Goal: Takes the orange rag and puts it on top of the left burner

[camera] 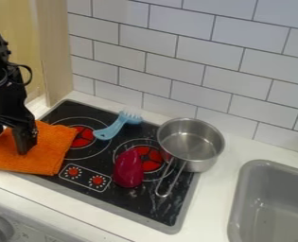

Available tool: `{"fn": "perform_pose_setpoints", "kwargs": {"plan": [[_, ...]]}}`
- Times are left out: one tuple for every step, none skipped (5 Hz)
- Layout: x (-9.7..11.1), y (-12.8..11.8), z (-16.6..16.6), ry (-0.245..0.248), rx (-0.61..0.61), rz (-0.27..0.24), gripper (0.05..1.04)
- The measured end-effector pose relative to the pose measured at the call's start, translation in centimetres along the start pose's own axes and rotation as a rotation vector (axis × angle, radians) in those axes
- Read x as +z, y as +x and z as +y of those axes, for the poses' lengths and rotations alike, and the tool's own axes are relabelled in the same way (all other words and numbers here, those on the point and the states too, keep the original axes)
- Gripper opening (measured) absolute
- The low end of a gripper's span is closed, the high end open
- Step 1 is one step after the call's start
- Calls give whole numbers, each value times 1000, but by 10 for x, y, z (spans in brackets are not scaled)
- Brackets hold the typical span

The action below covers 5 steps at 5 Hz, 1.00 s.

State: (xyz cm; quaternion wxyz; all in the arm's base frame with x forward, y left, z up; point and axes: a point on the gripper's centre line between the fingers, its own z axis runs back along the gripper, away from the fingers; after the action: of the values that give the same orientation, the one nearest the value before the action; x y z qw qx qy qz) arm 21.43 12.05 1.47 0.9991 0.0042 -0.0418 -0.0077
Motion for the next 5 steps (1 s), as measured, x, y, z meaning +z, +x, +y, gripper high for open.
{"fn": "perform_pose_setpoints", "kwargs": {"plan": [[-9,2,-8,-9,-9,23,999],[-11,8,-12,-4,-12,20,999],[-13,16,-17,7,-13,16,999],[-14,28,-20,11,-17,5,999],[-15,37,-22,2,-2,-9,999]]}}
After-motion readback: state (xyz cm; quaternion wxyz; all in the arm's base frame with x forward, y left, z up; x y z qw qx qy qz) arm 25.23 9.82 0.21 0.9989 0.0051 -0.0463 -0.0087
